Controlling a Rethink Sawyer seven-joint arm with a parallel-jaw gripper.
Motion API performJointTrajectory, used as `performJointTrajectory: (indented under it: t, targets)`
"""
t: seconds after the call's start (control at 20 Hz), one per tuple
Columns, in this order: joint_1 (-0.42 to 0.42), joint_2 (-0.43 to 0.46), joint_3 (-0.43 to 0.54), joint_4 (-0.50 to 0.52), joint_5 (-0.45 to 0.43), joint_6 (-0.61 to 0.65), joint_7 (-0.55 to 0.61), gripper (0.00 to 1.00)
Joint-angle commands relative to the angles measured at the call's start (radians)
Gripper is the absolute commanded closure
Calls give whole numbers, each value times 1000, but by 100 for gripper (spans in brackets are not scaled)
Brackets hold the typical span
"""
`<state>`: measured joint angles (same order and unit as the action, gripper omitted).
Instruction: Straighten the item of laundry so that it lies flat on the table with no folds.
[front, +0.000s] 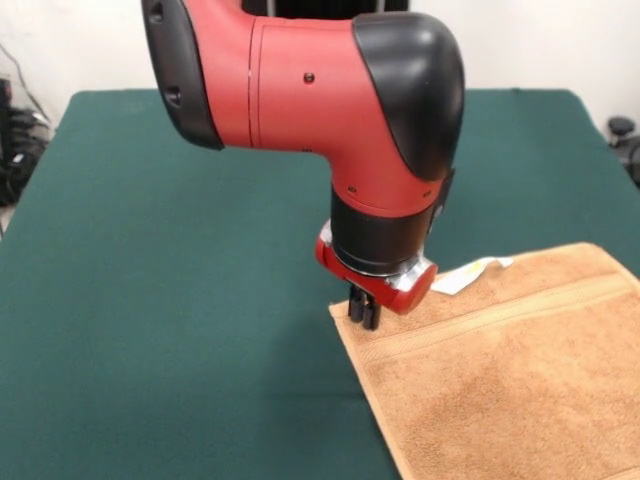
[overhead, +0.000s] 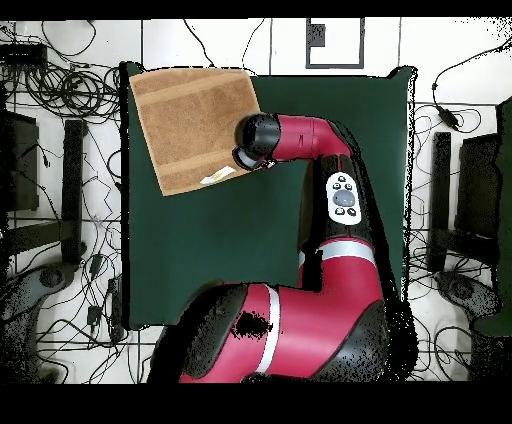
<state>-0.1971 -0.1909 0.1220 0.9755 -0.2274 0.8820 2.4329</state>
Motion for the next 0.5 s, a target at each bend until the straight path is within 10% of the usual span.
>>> performJointTrajectory:
  t: [0.05,0.5]
  targets:
    - [-41,237,73,107,-168,-298,-237,100]
    - [-52,240,89,108,-171,-297,-244,100]
